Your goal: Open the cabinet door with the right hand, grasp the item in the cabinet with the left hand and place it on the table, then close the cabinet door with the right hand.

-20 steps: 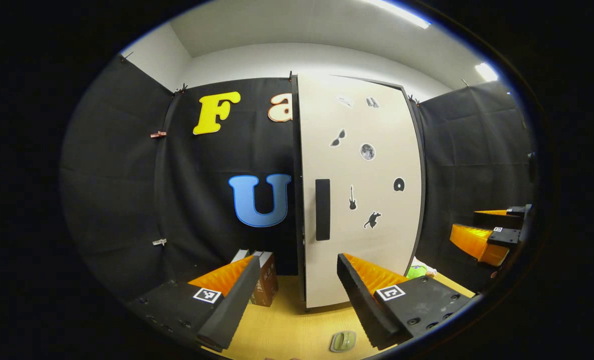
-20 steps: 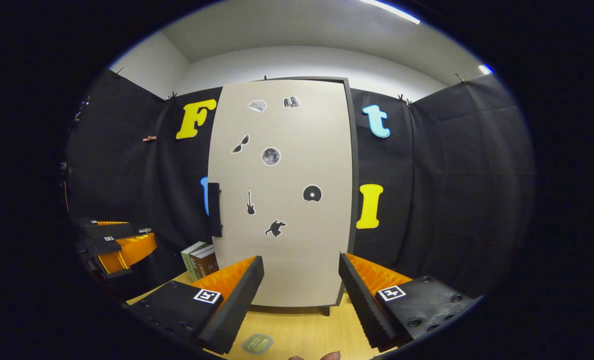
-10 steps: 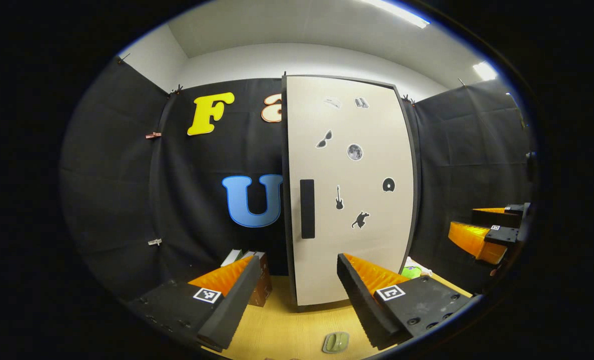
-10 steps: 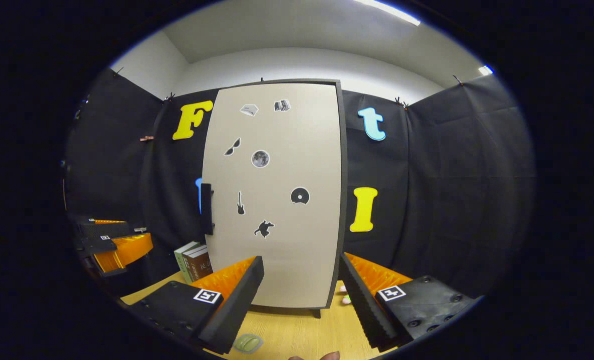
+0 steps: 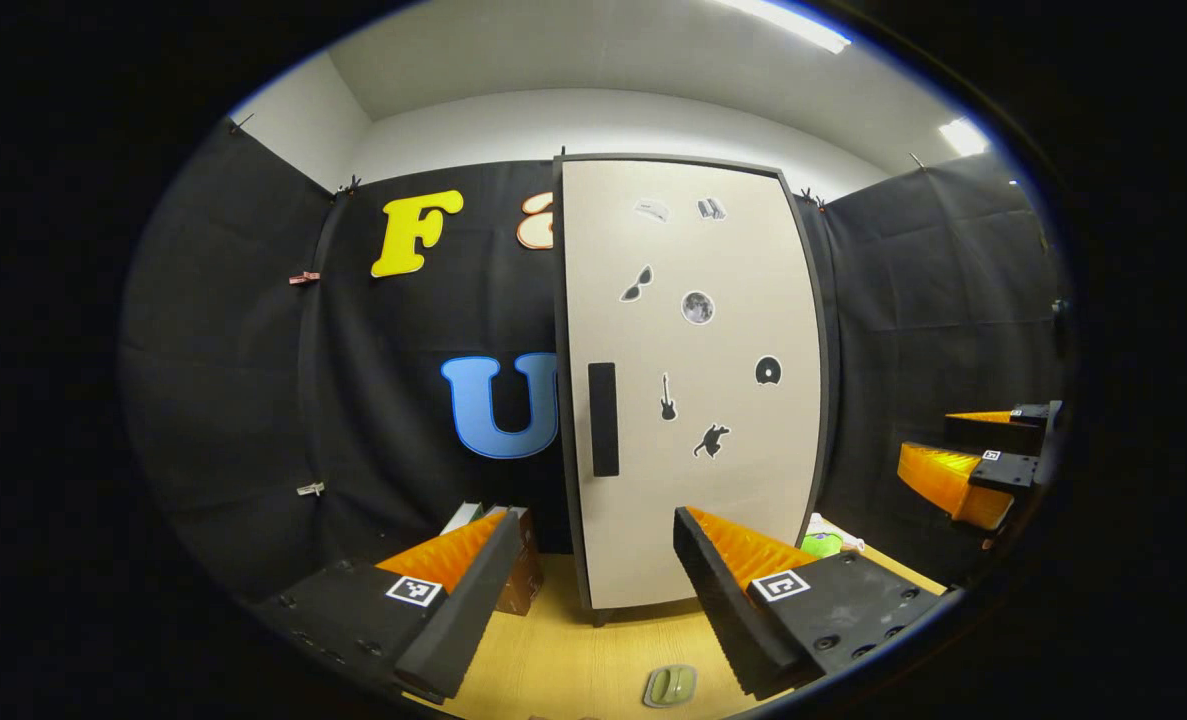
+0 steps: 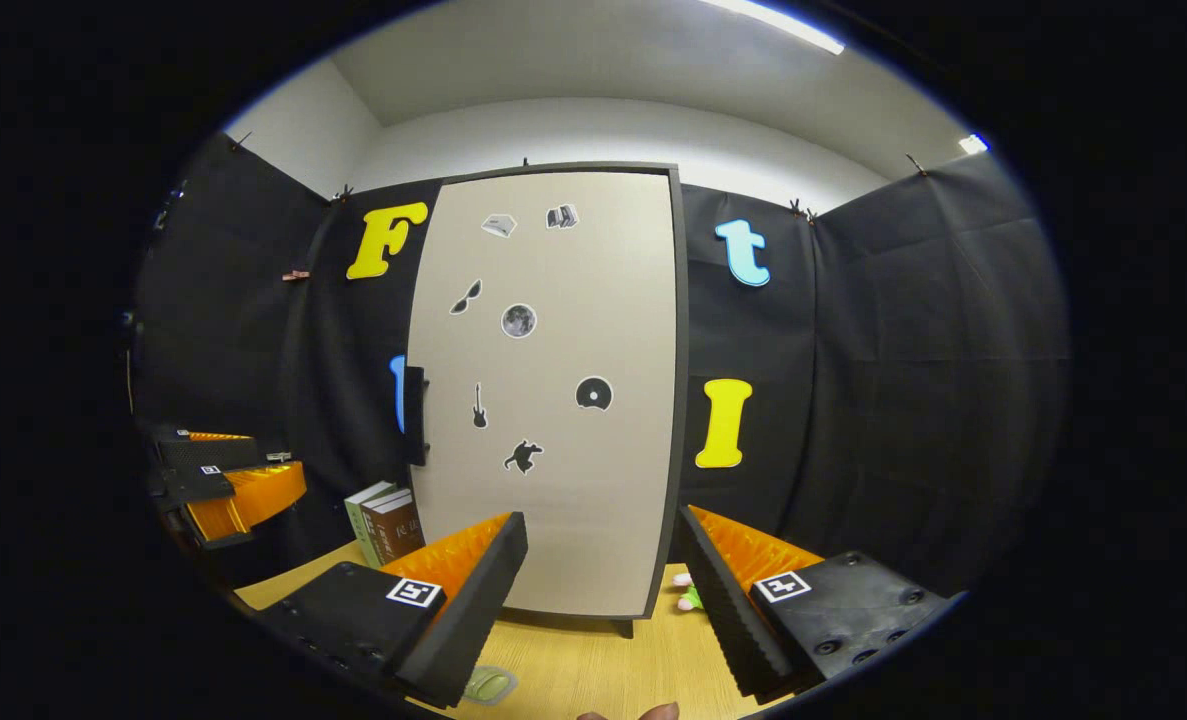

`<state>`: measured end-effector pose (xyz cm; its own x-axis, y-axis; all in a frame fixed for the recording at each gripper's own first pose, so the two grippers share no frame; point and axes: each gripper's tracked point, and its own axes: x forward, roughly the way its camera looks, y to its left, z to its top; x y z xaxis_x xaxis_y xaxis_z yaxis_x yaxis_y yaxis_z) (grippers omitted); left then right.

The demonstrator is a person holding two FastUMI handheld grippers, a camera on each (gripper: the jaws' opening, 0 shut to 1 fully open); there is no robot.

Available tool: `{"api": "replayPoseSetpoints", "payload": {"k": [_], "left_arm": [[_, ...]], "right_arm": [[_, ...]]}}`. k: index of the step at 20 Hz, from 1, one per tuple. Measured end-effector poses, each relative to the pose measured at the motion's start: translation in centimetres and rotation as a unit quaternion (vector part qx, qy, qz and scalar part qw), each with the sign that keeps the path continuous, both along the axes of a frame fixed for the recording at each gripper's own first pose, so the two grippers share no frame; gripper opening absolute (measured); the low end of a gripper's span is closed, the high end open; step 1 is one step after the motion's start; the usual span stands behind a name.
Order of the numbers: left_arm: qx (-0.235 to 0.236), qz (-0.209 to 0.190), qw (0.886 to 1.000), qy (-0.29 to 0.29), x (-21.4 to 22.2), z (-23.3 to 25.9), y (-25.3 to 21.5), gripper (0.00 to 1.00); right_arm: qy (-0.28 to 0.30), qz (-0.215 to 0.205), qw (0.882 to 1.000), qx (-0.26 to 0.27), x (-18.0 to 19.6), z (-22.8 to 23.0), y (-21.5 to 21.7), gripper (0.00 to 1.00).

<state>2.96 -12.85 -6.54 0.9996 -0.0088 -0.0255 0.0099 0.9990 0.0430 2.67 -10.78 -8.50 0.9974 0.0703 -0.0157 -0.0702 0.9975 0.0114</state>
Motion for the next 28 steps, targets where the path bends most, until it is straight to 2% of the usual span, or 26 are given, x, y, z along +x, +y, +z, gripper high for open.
{"api": "replayPoseSetpoints", "payload": {"k": [28], "left_arm": [[0.003, -0.001, 1.0, 0.001, 0.2, 0.1, -1.2, 0.96]], "right_arm": [[0.002, 0.008, 1.0, -0.009, 0.1, -0.9, -0.7, 0.97]]}}
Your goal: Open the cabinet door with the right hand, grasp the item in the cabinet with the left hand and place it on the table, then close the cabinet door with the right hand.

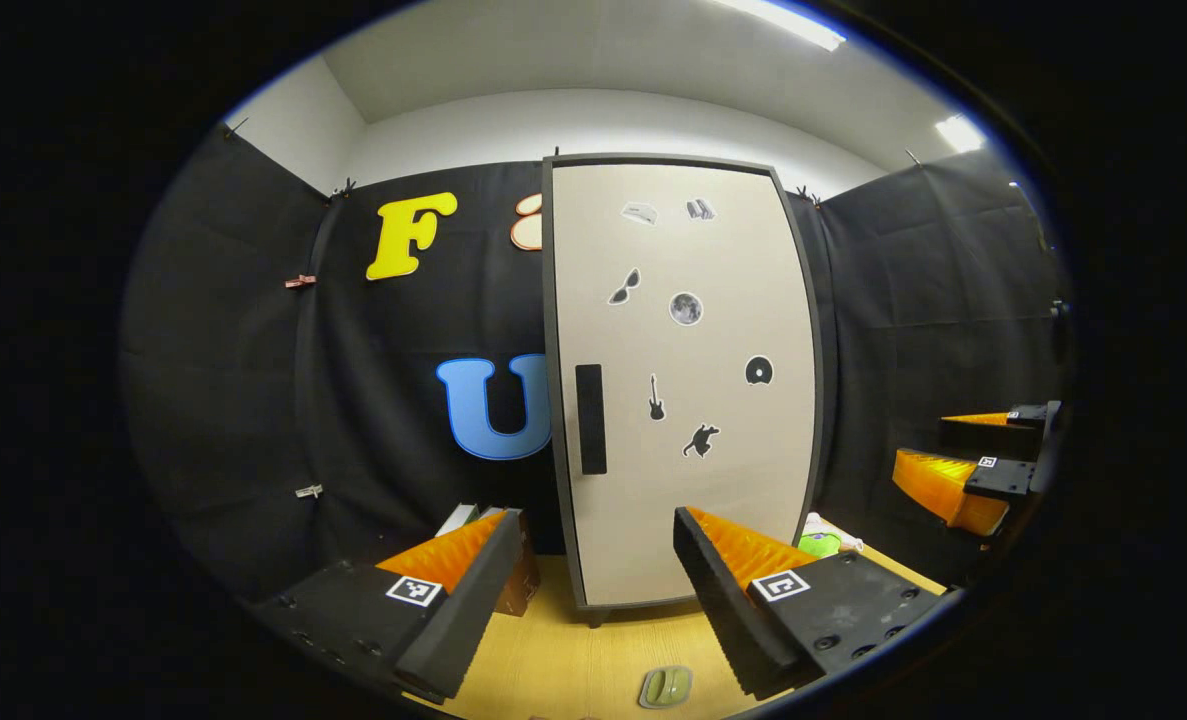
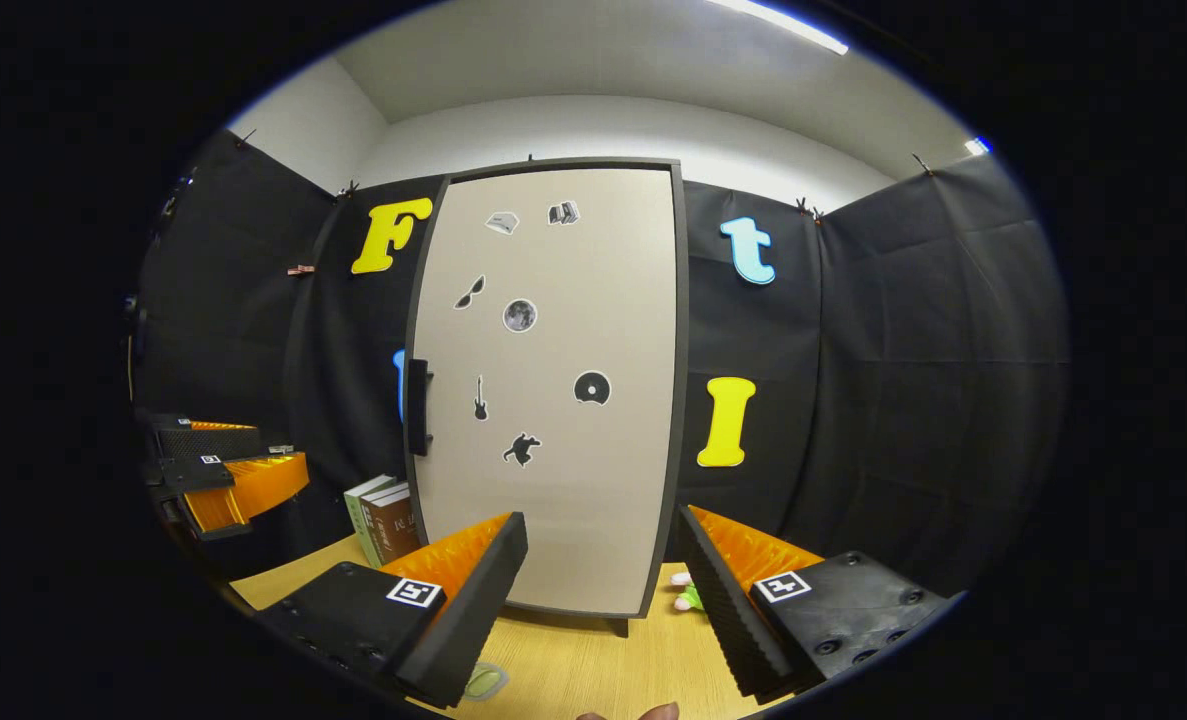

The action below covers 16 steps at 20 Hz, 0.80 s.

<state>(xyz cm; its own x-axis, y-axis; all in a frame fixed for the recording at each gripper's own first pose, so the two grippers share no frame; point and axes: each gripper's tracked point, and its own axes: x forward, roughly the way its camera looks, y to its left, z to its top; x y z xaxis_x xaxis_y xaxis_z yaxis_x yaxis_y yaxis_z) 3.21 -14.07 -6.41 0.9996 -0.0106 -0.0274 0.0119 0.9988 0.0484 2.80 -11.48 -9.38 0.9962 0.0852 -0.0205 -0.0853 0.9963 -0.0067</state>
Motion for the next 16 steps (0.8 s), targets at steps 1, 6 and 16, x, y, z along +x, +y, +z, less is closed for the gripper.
{"api": "replayPoseSetpoints", "payload": {"k": [1, 6, 16], "left_arm": [[-0.001, 0.0, 1.0, 0.0, 0.0, 0.0, -0.1, 0.96], [0.002, 0.0, 1.0, -0.001, 0.1, 0.1, -0.3, 0.97], [0.001, -0.005, 1.0, -0.001, 0.1, 0.1, -0.8, 0.96]], "right_arm": [[0.0, 0.0, 1.0, 0.0, 0.0, 0.0, 0.0, 0.97], [-0.001, -0.003, 1.0, 0.0, 0.1, -0.1, -0.3, 0.97], [-0.001, -0.007, 1.0, 0.003, -0.2, -0.2, -1.1, 0.97]]}}
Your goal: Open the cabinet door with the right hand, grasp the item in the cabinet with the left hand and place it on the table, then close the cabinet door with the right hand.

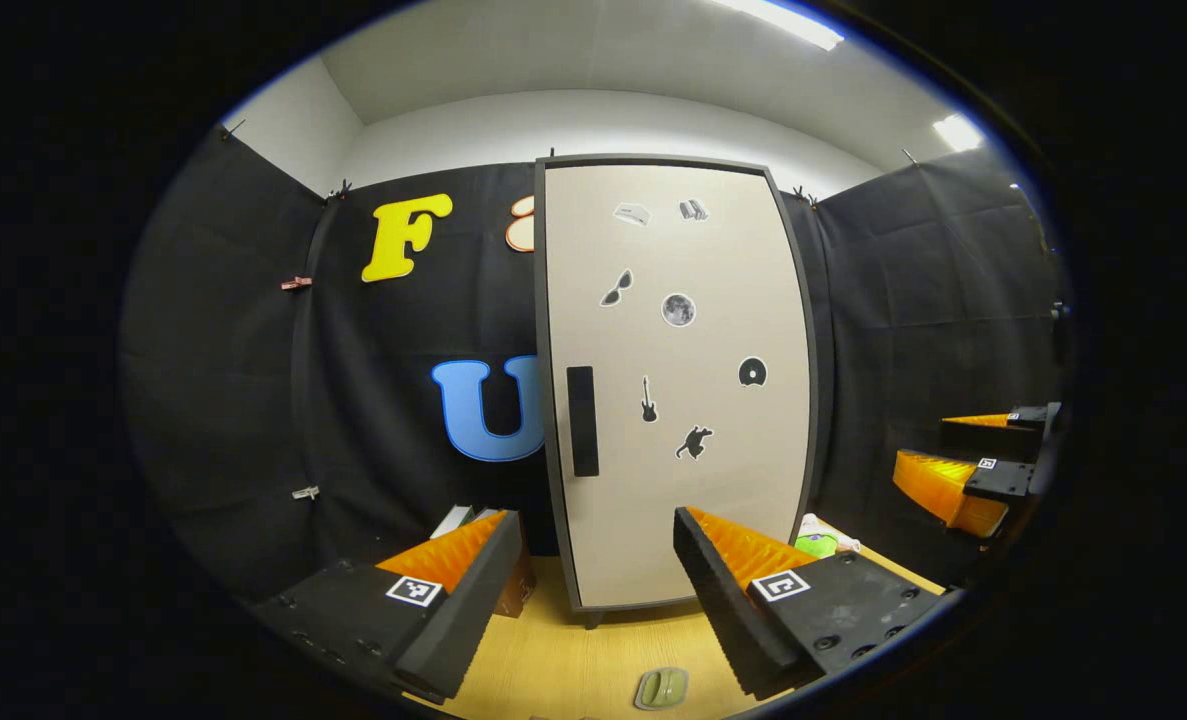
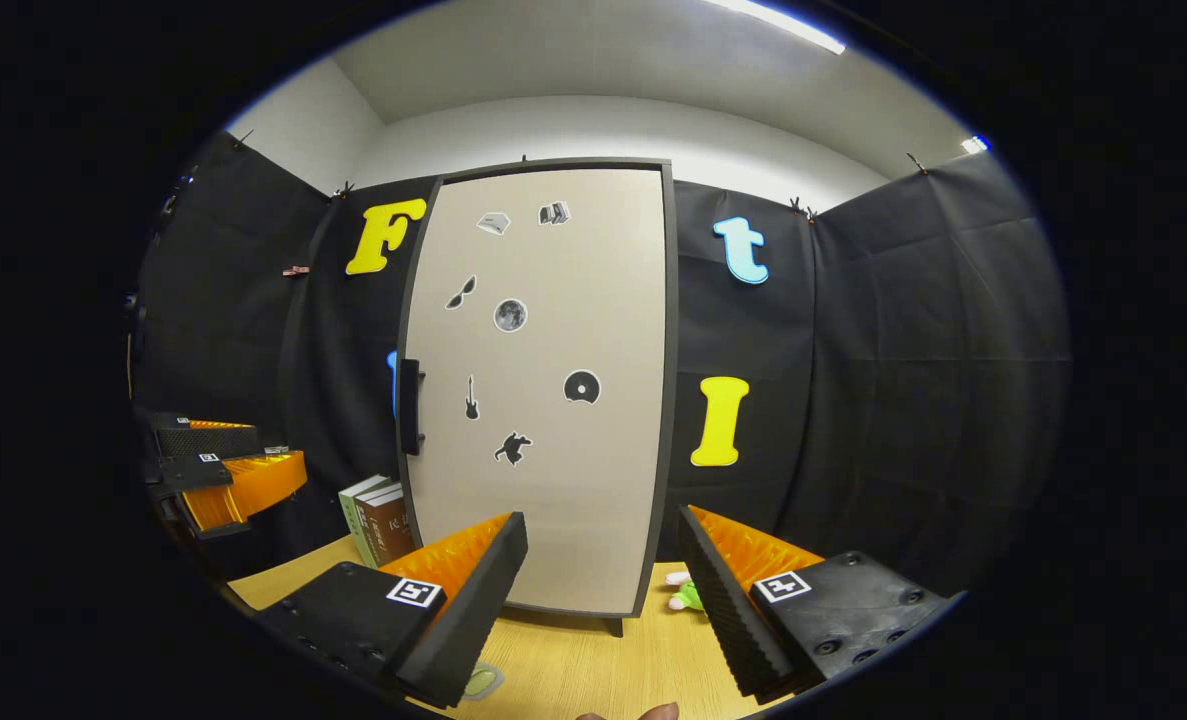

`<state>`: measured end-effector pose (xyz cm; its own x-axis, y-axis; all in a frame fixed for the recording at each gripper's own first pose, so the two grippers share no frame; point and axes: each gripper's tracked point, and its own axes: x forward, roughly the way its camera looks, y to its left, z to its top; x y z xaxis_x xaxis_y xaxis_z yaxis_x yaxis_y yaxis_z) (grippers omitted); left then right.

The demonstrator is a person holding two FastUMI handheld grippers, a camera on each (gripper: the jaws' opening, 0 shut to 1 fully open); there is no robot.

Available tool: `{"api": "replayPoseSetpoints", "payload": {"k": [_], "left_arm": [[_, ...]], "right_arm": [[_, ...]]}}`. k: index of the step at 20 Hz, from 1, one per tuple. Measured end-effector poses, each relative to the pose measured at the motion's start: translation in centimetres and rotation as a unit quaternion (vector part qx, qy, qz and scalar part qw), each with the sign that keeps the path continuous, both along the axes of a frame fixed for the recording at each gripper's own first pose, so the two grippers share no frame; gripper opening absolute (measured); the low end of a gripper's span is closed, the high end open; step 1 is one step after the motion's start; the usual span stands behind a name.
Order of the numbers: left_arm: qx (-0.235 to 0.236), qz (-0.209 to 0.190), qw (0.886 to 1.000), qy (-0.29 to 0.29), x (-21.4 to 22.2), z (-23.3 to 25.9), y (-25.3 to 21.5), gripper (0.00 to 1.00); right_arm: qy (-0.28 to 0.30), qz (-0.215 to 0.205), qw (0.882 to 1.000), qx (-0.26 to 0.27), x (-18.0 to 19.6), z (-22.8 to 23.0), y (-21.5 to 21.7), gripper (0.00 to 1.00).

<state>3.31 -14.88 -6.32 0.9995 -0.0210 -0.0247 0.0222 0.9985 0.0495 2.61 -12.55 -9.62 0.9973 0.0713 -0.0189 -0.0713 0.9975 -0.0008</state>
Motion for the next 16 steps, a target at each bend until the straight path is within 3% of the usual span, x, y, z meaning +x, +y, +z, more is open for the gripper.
{"api": "replayPoseSetpoints", "payload": {"k": [16], "left_arm": [[-0.002, 0.001, 1.0, -0.001, -1.0, 0.0, 0.1, 0.96]], "right_arm": [[0.002, 0.001, 1.0, 0.004, -0.7, 0.3, -0.8, 0.97]]}}
